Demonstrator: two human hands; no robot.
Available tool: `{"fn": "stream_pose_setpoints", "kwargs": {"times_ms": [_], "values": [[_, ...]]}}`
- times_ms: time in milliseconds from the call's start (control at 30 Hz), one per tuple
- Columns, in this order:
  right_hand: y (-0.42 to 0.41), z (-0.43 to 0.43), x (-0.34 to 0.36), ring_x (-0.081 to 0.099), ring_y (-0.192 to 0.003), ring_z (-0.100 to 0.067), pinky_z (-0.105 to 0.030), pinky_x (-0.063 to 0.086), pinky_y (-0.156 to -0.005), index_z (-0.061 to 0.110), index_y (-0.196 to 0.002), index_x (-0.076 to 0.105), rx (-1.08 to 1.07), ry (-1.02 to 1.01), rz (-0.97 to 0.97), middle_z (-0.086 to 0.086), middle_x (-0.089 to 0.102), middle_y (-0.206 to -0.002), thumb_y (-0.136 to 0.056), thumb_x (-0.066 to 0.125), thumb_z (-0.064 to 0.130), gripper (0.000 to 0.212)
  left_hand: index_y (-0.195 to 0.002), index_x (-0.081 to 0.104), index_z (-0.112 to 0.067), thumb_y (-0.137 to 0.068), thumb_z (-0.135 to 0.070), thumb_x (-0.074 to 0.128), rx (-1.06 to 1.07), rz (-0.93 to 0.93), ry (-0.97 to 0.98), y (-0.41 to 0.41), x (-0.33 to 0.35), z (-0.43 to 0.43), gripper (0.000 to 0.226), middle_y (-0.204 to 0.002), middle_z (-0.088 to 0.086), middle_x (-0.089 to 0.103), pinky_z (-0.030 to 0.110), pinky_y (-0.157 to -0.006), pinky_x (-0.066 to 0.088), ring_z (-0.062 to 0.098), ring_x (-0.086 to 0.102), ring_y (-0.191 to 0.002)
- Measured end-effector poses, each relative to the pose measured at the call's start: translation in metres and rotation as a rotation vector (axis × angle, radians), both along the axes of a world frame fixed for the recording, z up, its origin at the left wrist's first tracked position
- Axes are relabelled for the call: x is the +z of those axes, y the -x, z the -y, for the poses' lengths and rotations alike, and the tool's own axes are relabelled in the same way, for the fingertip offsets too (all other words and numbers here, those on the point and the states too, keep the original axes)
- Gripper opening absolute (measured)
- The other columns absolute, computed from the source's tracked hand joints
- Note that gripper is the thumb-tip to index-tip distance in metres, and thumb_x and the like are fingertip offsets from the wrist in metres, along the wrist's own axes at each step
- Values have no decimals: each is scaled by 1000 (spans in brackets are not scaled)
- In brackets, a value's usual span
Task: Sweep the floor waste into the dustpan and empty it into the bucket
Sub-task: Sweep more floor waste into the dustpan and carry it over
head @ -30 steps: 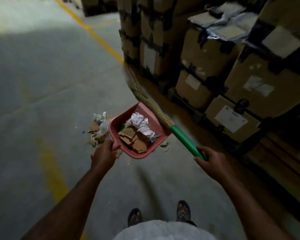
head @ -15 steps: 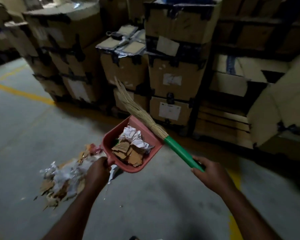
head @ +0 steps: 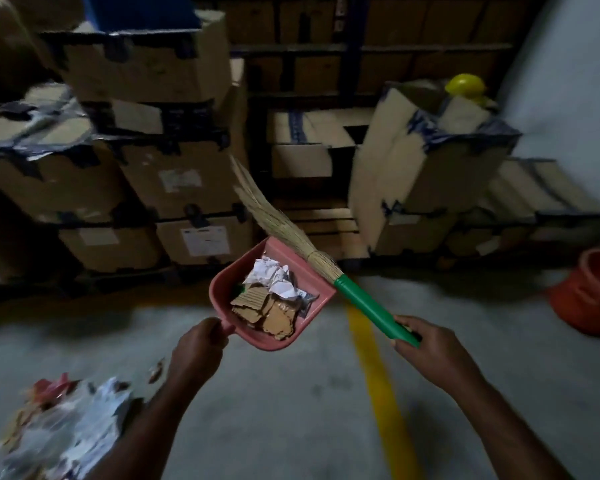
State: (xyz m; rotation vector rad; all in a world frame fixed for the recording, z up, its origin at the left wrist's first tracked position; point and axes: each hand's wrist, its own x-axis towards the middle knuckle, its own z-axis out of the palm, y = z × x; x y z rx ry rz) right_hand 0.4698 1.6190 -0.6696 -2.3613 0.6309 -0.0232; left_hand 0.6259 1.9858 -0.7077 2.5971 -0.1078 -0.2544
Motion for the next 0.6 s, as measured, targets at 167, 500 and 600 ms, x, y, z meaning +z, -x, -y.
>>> {"fn": "stream_pose_setpoints", "kwargs": {"times_ms": [167, 500, 600], "values": [[63, 72, -7, 68, -91, -8, -30, 56, -83, 29, -125, 67, -198, -53, 31, 11, 72, -104, -77, 78, 28, 49, -102, 63, -35, -92, -26, 64, -238, 14, -18, -1, -4, 101, 14, -83, -10, 65, 34, -63, 56, 10, 61, -71], [156, 148, -25, 67, -97, -7, -12, 47, -80, 17, -124, 68, -575, -89, 32, 2, 73, -111, -78, 79, 17, 47, -108, 58, -38, -92, -30, 65, -610, -70, -56, -7, -16, 288, 19, -85, -10, 67, 36, -60, 59, 10, 65, -69], [165, 171, -31, 61, -87, 13, 3, 40, -73, 14, -124, 68, -672, -121, 25, 10, 69, -104, -81, 78, 13, 44, -112, 61, -38, -91, -30, 66, -726, -62, -62, -14, -16, 345, 23, -93, -7, 71, 34, -64, 56, 14, 67, -77]]}}
